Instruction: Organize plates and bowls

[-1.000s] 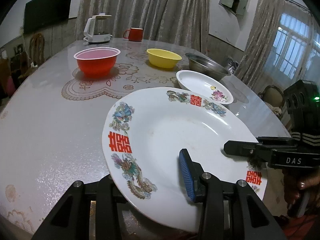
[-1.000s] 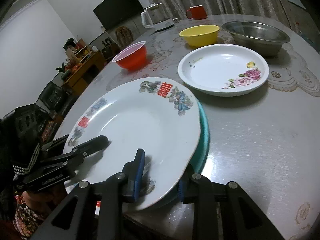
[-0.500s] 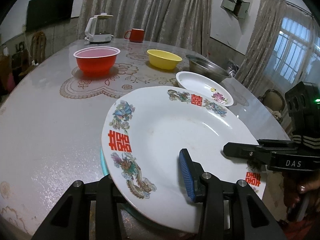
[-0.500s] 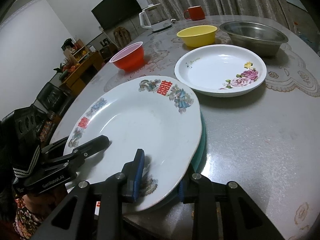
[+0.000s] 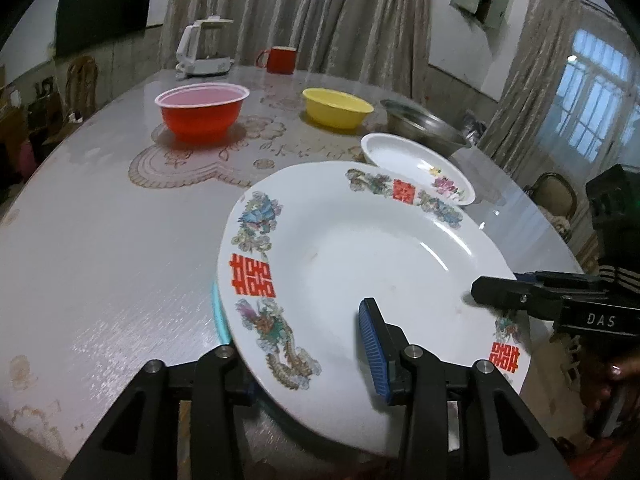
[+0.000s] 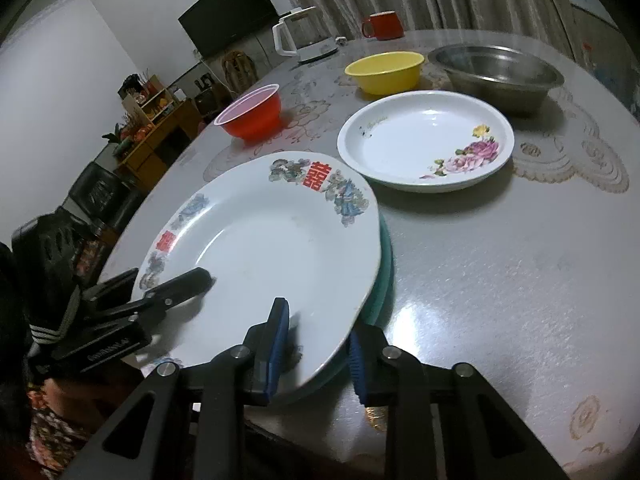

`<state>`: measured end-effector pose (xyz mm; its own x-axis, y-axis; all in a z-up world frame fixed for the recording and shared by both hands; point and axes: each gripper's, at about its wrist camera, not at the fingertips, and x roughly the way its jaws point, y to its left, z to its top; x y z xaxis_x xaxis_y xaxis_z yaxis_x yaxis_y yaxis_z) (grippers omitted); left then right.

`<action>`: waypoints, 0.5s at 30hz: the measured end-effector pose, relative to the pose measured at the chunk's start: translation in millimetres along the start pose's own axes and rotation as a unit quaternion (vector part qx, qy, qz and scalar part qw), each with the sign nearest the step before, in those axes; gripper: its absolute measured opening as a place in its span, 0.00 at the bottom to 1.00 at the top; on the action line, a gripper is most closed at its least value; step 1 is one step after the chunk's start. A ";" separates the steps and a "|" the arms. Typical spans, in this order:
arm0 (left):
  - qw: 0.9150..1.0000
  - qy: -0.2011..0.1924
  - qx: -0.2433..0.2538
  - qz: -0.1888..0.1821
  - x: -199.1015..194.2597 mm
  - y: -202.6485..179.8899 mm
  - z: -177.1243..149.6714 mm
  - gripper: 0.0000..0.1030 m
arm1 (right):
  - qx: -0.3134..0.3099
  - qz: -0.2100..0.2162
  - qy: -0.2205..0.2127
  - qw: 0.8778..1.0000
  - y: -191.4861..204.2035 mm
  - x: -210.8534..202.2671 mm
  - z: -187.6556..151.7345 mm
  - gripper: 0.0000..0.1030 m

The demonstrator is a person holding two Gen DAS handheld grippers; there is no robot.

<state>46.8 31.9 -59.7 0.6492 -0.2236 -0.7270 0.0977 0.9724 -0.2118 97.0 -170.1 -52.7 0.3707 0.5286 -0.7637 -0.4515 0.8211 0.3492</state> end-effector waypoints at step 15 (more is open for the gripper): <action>1.000 0.017 -0.011 0.015 -9.2 6.6 -4.1 0.34 | 0.012 0.013 0.001 1.000 -7.4 -2.9 -1.2 0.22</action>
<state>38.3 40.1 -57.1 0.6254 -0.1962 -0.7552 0.0617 0.9773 -0.2028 98.3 -178.0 -53.6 0.3574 0.5497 -0.7550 -0.4411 0.8119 0.3823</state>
